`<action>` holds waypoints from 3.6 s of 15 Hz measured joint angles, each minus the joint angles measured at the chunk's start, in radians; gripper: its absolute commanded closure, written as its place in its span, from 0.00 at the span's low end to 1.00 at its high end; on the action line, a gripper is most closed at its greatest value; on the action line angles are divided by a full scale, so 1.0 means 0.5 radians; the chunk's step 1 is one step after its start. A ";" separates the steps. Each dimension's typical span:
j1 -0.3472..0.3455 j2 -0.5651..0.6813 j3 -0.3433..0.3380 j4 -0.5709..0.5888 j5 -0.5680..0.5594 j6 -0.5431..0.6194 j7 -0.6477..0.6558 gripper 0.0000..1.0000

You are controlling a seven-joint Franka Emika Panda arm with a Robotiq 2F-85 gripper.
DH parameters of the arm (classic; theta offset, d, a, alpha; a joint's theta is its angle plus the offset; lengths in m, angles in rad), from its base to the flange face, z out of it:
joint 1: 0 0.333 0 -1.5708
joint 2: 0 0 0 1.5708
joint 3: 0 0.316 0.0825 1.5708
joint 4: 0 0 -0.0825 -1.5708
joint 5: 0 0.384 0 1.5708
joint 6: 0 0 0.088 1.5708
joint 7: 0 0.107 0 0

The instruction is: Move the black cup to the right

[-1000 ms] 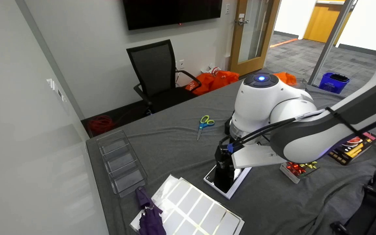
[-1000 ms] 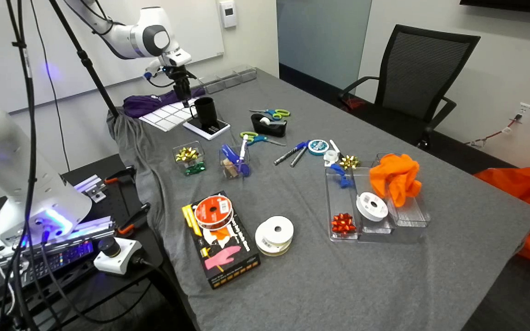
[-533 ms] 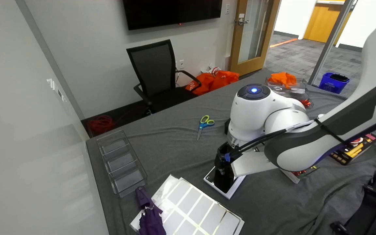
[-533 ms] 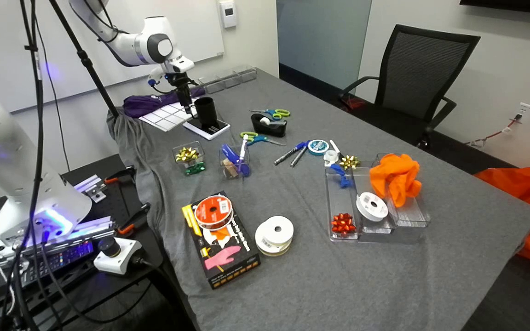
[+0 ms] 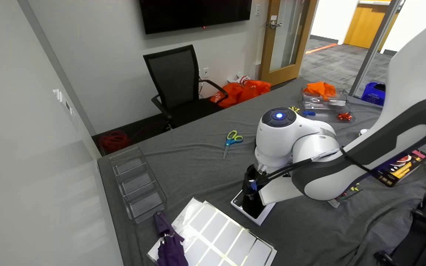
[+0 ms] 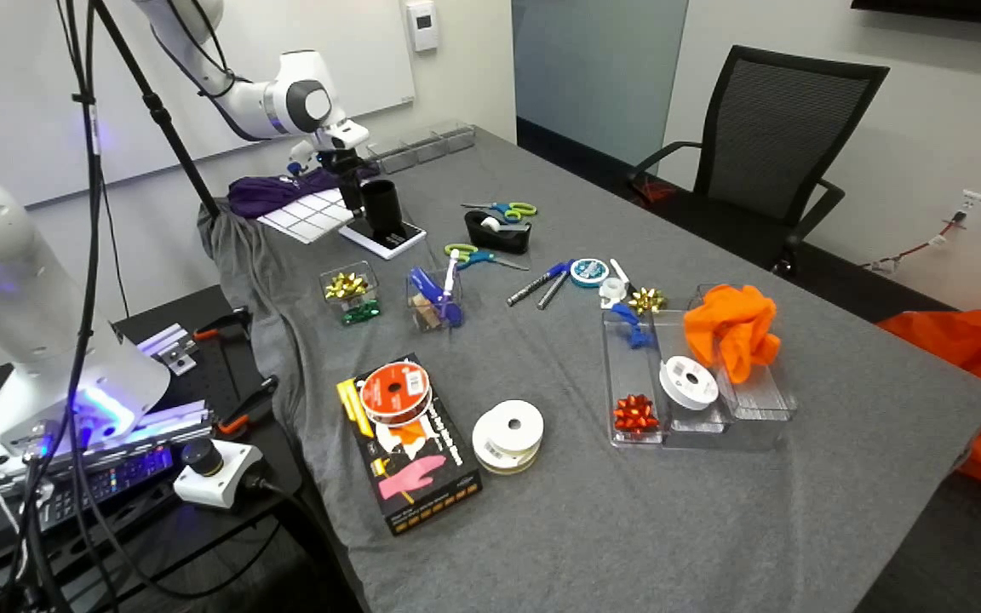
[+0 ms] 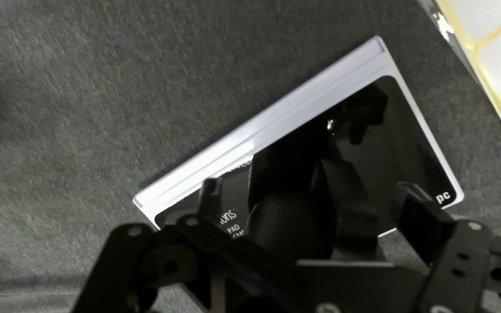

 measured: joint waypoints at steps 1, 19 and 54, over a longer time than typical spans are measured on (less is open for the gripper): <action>0.014 0.015 -0.013 0.010 -0.002 0.003 0.000 0.00; 0.116 0.081 -0.122 0.026 0.006 0.179 0.102 0.95; -0.436 -0.633 -0.232 -0.282 0.141 -0.078 -0.098 0.81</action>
